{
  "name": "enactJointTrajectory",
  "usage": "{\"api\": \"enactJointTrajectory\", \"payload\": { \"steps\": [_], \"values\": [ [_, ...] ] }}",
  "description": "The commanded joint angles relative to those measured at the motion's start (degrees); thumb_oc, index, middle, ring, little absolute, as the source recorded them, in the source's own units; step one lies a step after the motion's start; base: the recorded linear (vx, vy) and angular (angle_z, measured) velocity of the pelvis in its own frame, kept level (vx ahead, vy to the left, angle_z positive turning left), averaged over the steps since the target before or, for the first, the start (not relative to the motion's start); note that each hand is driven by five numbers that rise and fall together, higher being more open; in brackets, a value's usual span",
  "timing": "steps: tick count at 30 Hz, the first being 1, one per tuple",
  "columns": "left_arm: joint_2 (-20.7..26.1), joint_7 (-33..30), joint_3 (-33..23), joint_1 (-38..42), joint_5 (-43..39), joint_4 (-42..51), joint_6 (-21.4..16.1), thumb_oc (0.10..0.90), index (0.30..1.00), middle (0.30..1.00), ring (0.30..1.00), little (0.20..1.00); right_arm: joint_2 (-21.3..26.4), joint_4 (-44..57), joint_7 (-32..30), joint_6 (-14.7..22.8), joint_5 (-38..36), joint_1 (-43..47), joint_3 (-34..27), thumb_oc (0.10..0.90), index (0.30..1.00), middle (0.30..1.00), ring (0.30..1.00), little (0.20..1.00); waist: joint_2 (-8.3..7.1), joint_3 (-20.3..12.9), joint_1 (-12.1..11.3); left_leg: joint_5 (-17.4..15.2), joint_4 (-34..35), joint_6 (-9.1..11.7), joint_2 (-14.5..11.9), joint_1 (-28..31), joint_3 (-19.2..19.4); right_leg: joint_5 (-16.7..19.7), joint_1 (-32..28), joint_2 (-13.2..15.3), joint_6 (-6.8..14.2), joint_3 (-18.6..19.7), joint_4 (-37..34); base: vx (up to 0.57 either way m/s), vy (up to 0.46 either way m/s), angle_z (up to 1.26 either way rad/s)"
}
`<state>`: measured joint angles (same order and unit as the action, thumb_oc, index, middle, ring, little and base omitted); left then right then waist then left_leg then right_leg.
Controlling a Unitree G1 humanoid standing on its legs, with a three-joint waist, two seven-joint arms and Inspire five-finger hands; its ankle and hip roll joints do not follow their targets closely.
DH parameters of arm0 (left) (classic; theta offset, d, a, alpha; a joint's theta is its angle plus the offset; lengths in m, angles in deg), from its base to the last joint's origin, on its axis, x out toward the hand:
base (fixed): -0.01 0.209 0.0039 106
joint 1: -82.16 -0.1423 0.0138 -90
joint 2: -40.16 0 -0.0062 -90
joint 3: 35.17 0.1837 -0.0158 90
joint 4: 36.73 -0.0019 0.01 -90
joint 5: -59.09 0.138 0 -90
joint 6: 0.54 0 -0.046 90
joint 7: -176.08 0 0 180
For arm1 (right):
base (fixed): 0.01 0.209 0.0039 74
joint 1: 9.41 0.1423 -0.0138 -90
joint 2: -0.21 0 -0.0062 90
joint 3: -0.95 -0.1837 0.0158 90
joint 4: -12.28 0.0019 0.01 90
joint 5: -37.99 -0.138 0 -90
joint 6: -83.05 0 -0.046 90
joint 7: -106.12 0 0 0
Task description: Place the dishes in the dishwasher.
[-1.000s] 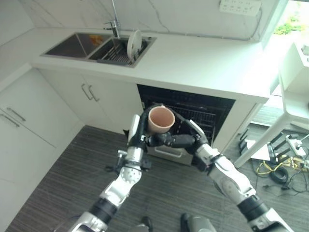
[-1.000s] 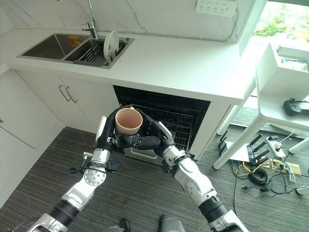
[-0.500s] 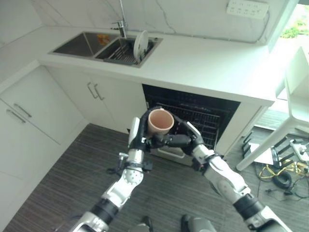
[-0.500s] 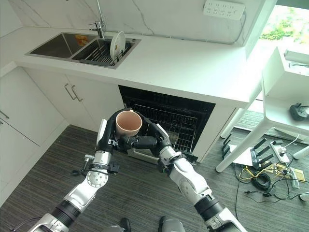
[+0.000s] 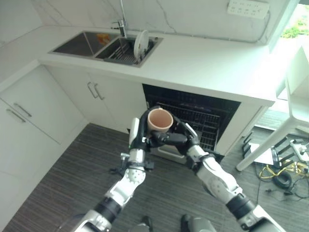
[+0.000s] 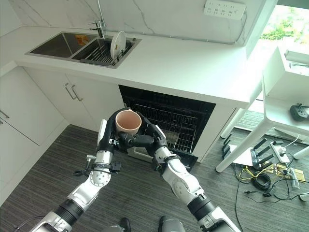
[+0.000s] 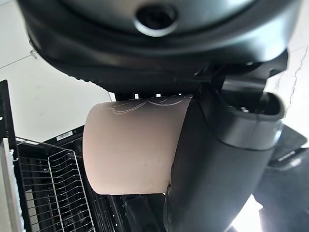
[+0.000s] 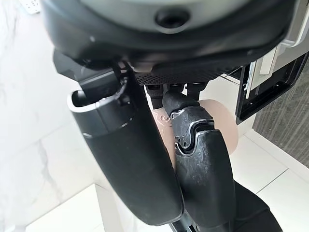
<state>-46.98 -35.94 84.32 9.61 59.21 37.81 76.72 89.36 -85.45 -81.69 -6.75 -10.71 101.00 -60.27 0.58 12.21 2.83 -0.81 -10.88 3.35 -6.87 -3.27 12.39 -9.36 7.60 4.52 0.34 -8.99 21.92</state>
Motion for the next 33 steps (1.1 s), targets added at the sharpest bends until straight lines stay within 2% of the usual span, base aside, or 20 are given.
{"api": "enactJointTrajectory", "payload": {
  "steps": [1,7,12,20,21,22,29,33],
  "values": [
    [-4.8,0.4,7.7,10.3,2.6,5.3,-8.8,0.4,0.3,0.3,0.3,0.3,-6.5,-0.6,-0.7,6.1,-1.6,10.8,-0.6,0.8,0.9,0.9,0.9,0.9,-0.76,-1.2,-0.6,-8.9,-6.3,1.2,-2.4,0.5,-2.0,-0.4,-3.1,3.8,6.0,-2.8,-4.7,0.0,0.0,0.0],
    [-5.9,1.8,9.9,11.2,2.5,4.6,-8.3,0.4,0.3,0.3,0.3,0.3,-6.9,-0.3,0.4,6.8,2.8,12.2,0.3,0.8,0.9,0.9,0.9,0.9,-0.78,-1.0,-0.5,-8.9,-6.3,1.2,-2.2,0.4,-2.1,-0.4,-3.1,3.9,6.0,-2.8,-4.7,0.0,0.0,0.0],
    [-6.2,1.9,11.0,11.4,2.9,4.3,-8.9,0.4,0.3,0.3,0.3,0.3,-7.2,-0.9,0.4,5.7,-1.6,13.1,1.0,0.8,0.9,0.9,0.9,0.9,-0.78,-0.9,-0.6,-9.0,-6.3,1.2,-2.2,0.5,-2.0,-0.4,-3.0,3.8,6.0,-2.8,-4.7,0.0,0.0,0.0],
    [-7.4,2.4,12.8,11.9,3.1,4.7,-10.5,0.4,0.3,0.3,0.3,0.3,-8.3,-2.0,1.6,6.2,-2.5,13.5,1.8,0.8,0.9,0.9,0.9,0.9,-0.76,-0.7,-0.6,-8.9,-6.3,1.1,-2.2,0.4,-2.0,-0.4,-3.1,3.9,6.0,-2.8,-4.7,0.0,0.0,0.0],
    [-7.5,2.1,13.4,12.0,3.2,4.8,-10.5,0.4,0.3,0.3,0.3,0.3,-8.4,-2.0,1.6,6.8,-1.9,13.8,2.0,0.552,0.528,0.528,0.528,0.528,-0.77,-0.6,-0.6,-8.9,-6.3,1.1,-2.2,0.4,-2.0,-0.4,-3.0,3.9,6.0,-2.8,-4.7,0.0,0.0,0.0],
    [-7.5,1.9,13.6,12.1,3.2,4.8,-10.6,0.4,0.3,0.3,0.3,0.3,-8.4,-1.8,1.1,7.1,-1.5,14.0,2.2,0.4,0.3,0.3,0.3,0.3,-0.77,-0.6,-0.5,-8.9,-6.3,1.1,-2.1,0.4,-2.0,-0.4,-3.0,3.9,6.0,-2.8,-4.7,0.0,0.0,0.0],
    [-7.8,2.1,14.2,12.4,2.9,5.3,-10.3,0.4,0.3,0.3,0.3,0.3,-8.5,-1.6,0.8,8.7,-0.7,14.4,2.4,0.4,0.3,0.3,0.3,0.3,-0.69,-0.5,-0.5,-8.9,-6.3,1.0,-2.0,0.4,-2.1,-0.4,-3.1,3.8,5.9,-2.7,-4.7,0.0,0.0,0.0],
    [-7.9,4.0,15.0,12.2,2.4,5.3,-10.3,0.4,0.3,0.3,0.3,0.3,-8.4,-0.5,-0.3,11.1,-1.1,14.4,1.9,0.4,0.3,0.3,0.3,0.3,-0.6,-0.4,-0.5,-8.9,-6.3,0.8,-1.7,0.3,-2.7,-0.4,-3.0,3.6,5.9,-2.4,-4.7,0.0,0.0,0.0]
  ]
}}
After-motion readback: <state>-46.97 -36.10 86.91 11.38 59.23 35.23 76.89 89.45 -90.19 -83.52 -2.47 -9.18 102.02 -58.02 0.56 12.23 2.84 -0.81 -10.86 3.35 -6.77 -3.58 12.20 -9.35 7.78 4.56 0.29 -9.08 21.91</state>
